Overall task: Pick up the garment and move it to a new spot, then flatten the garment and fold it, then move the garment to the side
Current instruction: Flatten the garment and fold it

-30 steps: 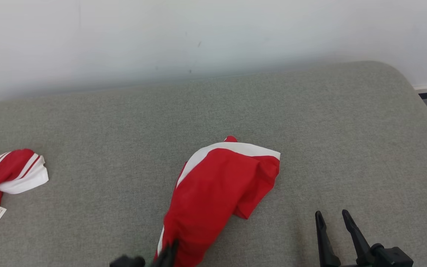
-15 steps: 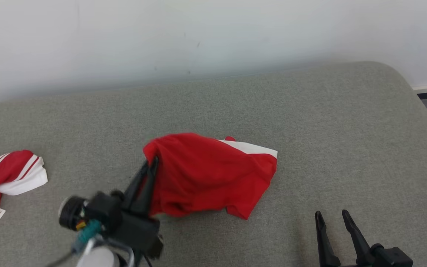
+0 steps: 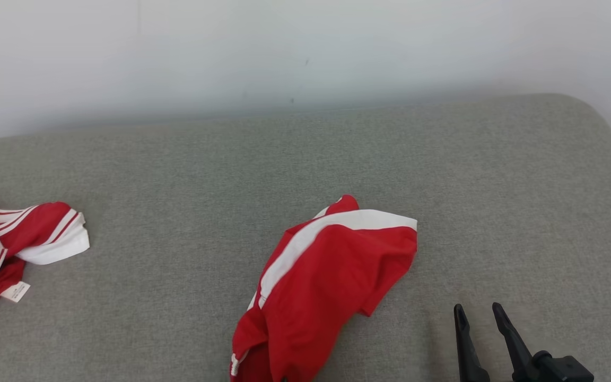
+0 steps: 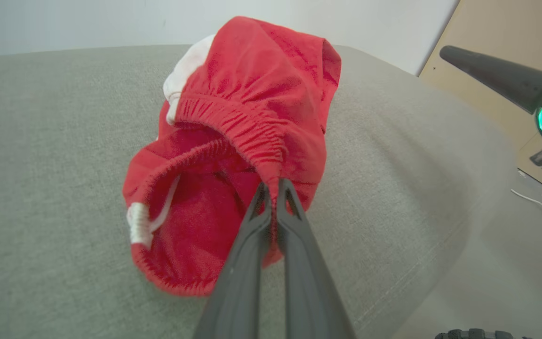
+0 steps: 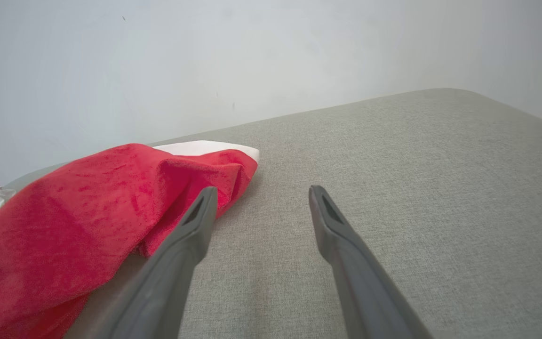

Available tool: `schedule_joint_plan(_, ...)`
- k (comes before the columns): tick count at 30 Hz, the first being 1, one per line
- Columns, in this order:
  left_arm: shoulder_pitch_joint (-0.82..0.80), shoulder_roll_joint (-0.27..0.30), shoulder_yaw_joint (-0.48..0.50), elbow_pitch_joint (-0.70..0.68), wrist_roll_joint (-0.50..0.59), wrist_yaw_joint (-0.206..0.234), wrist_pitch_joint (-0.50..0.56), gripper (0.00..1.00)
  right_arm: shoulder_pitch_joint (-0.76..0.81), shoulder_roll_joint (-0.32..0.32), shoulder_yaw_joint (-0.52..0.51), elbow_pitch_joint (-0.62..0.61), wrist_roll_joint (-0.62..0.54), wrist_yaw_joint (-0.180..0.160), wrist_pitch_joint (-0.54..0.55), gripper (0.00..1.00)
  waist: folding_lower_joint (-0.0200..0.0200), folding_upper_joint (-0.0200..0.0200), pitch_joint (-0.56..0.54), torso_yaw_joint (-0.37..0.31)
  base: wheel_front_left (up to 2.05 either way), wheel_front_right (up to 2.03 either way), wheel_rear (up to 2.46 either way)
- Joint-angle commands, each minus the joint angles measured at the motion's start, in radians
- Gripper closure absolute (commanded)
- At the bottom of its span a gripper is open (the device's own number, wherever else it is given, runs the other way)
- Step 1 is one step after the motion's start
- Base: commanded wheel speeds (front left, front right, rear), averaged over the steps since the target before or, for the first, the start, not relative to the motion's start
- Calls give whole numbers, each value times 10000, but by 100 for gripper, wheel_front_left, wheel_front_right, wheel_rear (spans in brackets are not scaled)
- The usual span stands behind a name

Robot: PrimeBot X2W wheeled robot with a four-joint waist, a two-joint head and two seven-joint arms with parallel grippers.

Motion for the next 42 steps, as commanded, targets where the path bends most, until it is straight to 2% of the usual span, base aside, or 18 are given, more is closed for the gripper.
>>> schedule_joint_plan(1,194,-93,-150,324,-218,-39,-32,100,72,8,34,8,-36,-22,-5,0,-1,0,-31,149,0,0,0)
schedule_joint_plan(7,241,-273,-837,1681,-1099,-47,-34,100,116,6,90,61,-76,-22,-5,0,-1,0,-154,198,0,0,0)
schedule_joint_plan(8,195,-334,-806,1694,-1285,-44,-34,53,124,8,88,57,-85,-22,-5,0,-1,0,-169,201,0,0,0)
schedule_joint_plan(9,143,-367,-785,1596,-1343,-46,-33,0,133,6,71,55,-94,-22,-5,0,-1,0,-184,206,0,0,0)
schedule_joint_plan(13,203,-391,-590,1059,-1764,-48,-33,0,175,5,19,65,-96,-22,-5,0,-1,0,-250,219,0,0,0)
schedule_joint_plan(19,382,-338,293,-664,-2096,-47,-33,0,231,6,-7,70,-82,-22,-5,0,-1,0,-283,232,0,0,0)
schedule_joint_plan(21,300,-283,558,-751,-2221,-47,-33,0,204,5,12,89,-70,-22,-5,0,-1,0,-276,216,0,0,0)
schedule_joint_plan(26,-389,-89,679,-41,-2433,-48,-33,0,76,3,122,114,-89,-22,-5,0,-1,0,-233,19,0,0,0)
schedule_joint_plan(39,-2013,169,-110,2251,-3408,-49,-33,0,-117,8,87,122,-52,-22,-5,0,-1,0,143,-828,0,0,0)
schedule_joint_plan(40,-2104,178,-199,2386,-3428,-49,-33,15,-133,8,89,127,-49,-22,-5,0,-1,0,155,-858,0,0,0)
schedule_joint_plan(42,-2315,151,-246,2609,-3559,-49,-33,62,-162,8,87,133,-42,-22,-5,0,-1,0,188,-909,0,0,0)
